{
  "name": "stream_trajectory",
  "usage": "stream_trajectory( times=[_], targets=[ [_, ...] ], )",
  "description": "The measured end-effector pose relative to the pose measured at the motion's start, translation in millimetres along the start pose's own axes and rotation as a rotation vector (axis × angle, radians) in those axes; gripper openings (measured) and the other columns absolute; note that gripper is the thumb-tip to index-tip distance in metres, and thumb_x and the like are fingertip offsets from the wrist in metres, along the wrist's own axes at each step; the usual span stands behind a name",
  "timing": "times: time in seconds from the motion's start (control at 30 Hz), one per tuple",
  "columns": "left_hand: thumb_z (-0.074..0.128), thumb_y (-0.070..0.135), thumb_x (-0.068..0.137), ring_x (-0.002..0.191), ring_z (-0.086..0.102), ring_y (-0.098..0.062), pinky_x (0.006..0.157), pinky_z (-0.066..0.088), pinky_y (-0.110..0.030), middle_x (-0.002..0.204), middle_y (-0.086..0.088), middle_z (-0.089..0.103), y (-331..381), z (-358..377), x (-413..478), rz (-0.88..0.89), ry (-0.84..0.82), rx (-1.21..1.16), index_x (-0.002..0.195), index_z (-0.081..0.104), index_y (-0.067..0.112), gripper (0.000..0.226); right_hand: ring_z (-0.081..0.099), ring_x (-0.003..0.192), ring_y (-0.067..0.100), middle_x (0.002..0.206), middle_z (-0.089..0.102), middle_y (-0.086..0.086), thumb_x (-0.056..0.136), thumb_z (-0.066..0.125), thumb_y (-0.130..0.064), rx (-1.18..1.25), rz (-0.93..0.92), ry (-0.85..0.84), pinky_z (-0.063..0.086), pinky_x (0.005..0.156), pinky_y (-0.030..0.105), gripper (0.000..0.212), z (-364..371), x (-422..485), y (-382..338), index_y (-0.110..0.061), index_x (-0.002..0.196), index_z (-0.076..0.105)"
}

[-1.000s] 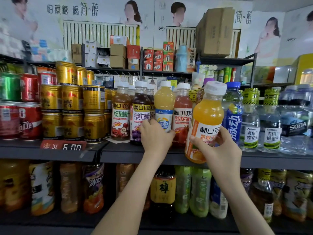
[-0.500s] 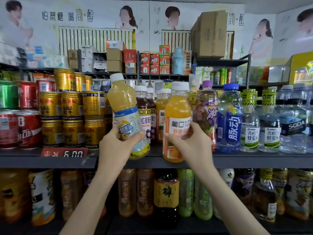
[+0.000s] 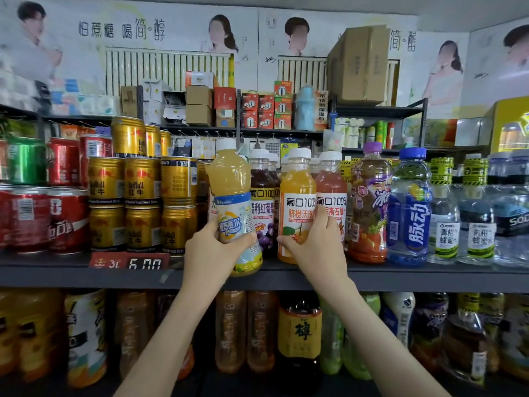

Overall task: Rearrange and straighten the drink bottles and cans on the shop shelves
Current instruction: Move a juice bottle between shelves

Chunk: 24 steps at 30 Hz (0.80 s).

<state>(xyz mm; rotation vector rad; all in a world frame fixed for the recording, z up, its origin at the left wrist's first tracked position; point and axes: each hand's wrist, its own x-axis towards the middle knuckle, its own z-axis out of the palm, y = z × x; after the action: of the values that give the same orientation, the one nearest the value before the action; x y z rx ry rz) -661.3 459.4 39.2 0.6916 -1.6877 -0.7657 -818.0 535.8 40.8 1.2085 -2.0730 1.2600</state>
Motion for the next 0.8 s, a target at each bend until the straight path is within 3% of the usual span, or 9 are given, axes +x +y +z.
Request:
stream_trajectory(
  times=[0.2, 0.47, 0.57, 0.67, 0.8],
  targets=[
    [0.079, 0.037, 0.072, 0.092, 0.064, -0.007, 0.081, 0.055, -0.03, 0.096, 0.014, 0.066, 0.4, 5.1, 4.1, 0.008, -0.055, 0.025, 0.115, 0.063, 0.026, 0.047, 0.038, 0.129, 0.03, 0.14, 0.038, 0.015, 0.08, 0.073, -0.044, -0.114, -0.006, 0.029, 0.045, 0.091, 0.034, 0.1, 7.2, 7.0, -2.6, -0.003, 0.149, 0.014],
    [0.079, 0.037, 0.073, 0.093, 0.064, -0.006, 0.082, 0.055, -0.03, 0.097, 0.013, 0.068, -1.1, 6.4, 5.0, 0.024, -0.088, 0.007, 0.113, 0.062, 0.031, 0.044, 0.047, 0.117, 0.03, 0.127, 0.045, 0.013, 0.075, 0.078, -0.04, -0.15, -0.002, 0.079, 0.044, 0.075, 0.03, 0.082, 17.1, 11.9, -6.2, -0.001, 0.132, 0.034],
    [0.079, 0.035, 0.073, 0.093, 0.064, -0.005, 0.082, 0.055, -0.029, 0.103, 0.011, 0.069, -0.5, 5.8, 3.2, 0.031, -0.091, -0.014, 0.117, 0.061, 0.029, 0.048, 0.046, 0.119, 0.028, 0.127, 0.047, 0.013, 0.084, 0.072, -0.031, -0.003, -0.055, 0.088, 0.042, 0.089, 0.03, 0.066, 8.8, 6.1, -6.0, -0.001, 0.131, 0.037],
    [0.079, 0.037, 0.071, 0.091, 0.064, -0.004, 0.081, 0.055, -0.027, 0.102, 0.012, 0.069, 2.3, 3.6, -4.1, 0.047, -0.081, -0.026, 0.118, 0.061, 0.03, 0.051, 0.054, 0.104, 0.02, 0.114, 0.055, 0.004, 0.09, 0.064, -0.035, 0.286, -0.085, 0.078, 0.046, 0.081, 0.026, 0.049, -7.8, -10.3, -19.2, -0.011, 0.128, 0.045],
    [0.078, 0.041, 0.072, 0.093, 0.063, 0.002, 0.083, 0.055, -0.027, 0.096, 0.021, 0.067, 8.1, -7.8, -28.8, 0.075, -0.099, -0.084, 0.127, 0.058, 0.03, 0.06, 0.06, 0.098, 0.008, 0.106, 0.061, -0.007, 0.081, 0.072, -0.038, 0.595, -0.034, -0.152, 0.051, 0.08, 0.022, 0.051, -25.7, -36.9, -45.1, -0.02, 0.124, 0.051]
  ],
)
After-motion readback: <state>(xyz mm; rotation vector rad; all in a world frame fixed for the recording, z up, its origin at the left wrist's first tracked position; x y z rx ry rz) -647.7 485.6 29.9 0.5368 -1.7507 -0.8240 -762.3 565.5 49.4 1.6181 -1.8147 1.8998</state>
